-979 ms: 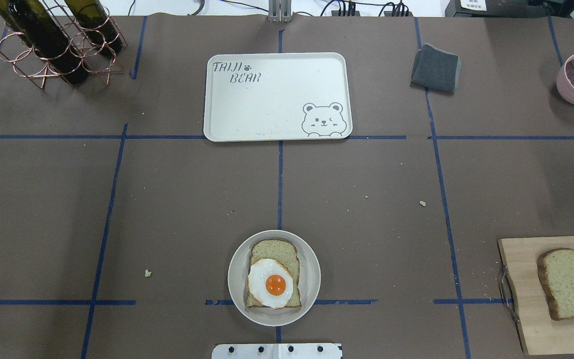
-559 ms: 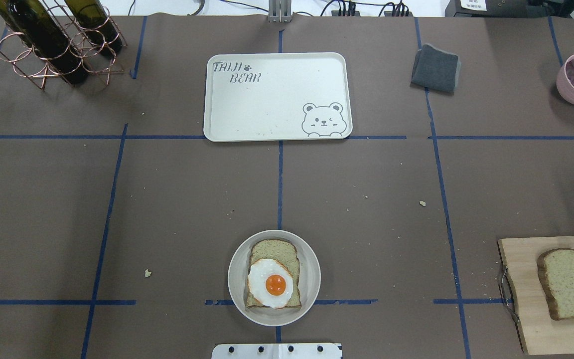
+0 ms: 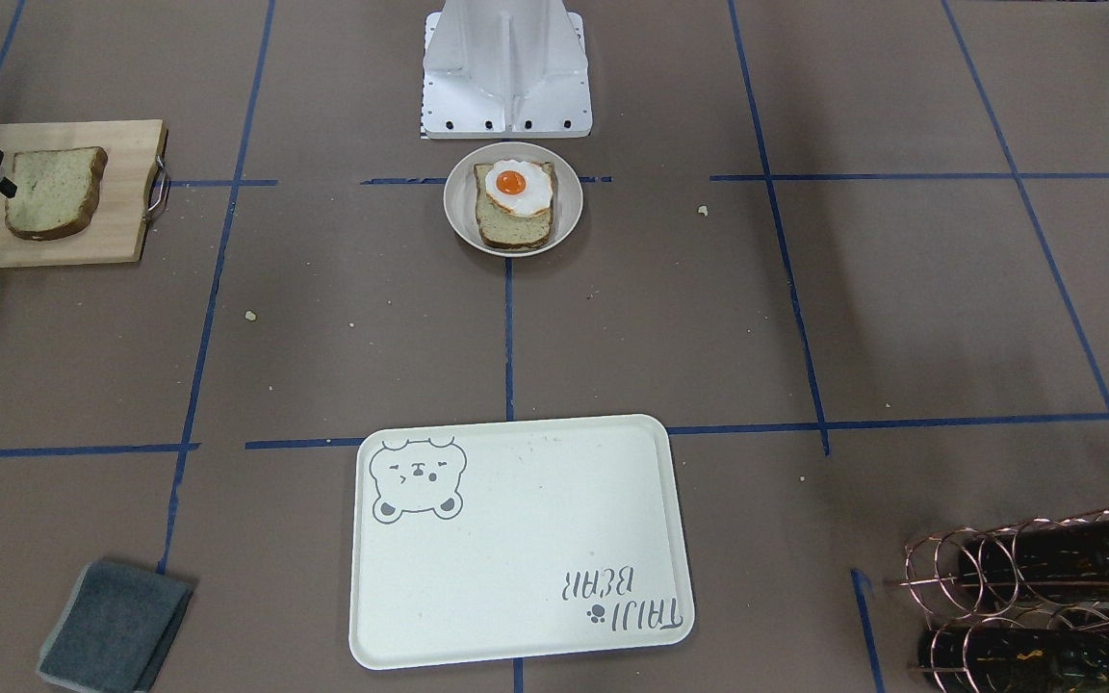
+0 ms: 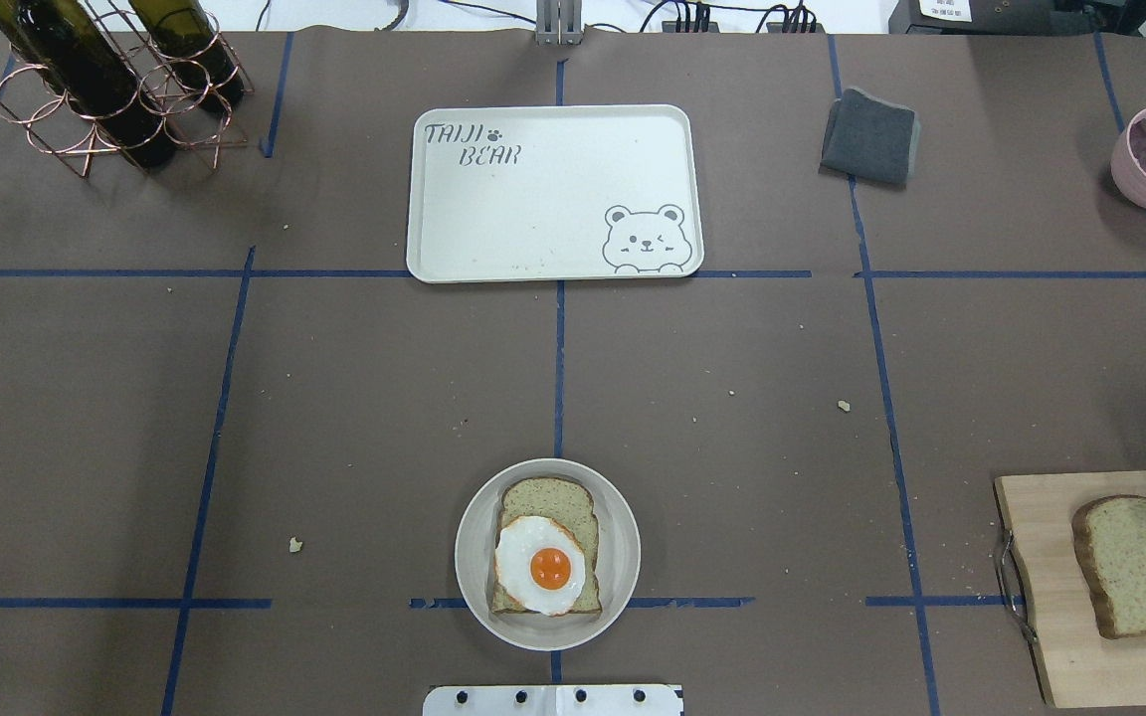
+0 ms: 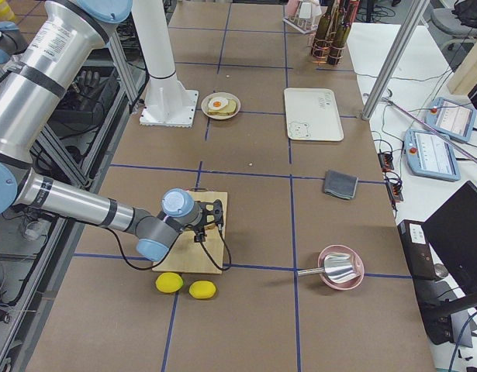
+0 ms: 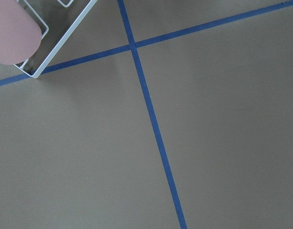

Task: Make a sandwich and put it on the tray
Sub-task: 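Grasp the bread slice on the wooden board with the right gripper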

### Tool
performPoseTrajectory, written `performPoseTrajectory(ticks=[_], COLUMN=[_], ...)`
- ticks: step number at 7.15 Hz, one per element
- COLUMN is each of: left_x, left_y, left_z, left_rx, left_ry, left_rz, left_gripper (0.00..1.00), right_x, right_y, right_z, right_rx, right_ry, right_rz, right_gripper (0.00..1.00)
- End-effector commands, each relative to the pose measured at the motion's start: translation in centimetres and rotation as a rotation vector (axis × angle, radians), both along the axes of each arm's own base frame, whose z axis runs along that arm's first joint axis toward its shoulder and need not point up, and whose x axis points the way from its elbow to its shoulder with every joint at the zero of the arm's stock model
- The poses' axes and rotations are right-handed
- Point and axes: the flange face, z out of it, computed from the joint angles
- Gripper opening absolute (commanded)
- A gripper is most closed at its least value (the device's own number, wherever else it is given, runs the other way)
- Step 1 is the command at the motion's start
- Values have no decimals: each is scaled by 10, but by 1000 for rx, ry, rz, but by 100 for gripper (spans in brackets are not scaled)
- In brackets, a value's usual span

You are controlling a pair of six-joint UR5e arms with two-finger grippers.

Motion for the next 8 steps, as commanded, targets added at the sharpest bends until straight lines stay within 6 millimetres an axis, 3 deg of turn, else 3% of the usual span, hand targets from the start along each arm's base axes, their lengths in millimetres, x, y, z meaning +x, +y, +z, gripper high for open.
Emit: performPoseTrajectory(ticks=[1,3,4,5,8], left_x=[0,0,0,0,0], left_y=[0,0,0,0,0], left_z=[0,0,0,0,0], left_rx=[0,0,0,0,0], left_ry=[0,1,0,0,1], left_rz=[0,0,0,0,0], left_gripper=[100,100,100,100,100], right_x=[-14,-20,-22,-23,-15], right_y=[4,6,8,10,16], right_z=[1,1,1,-1,-4], right_rx=[19,27,28,46,76], right_ry=[14,19,19,5,-24], right_rz=[-35,-55,-67,-75,-77], right_gripper=[66,63,41,0,0])
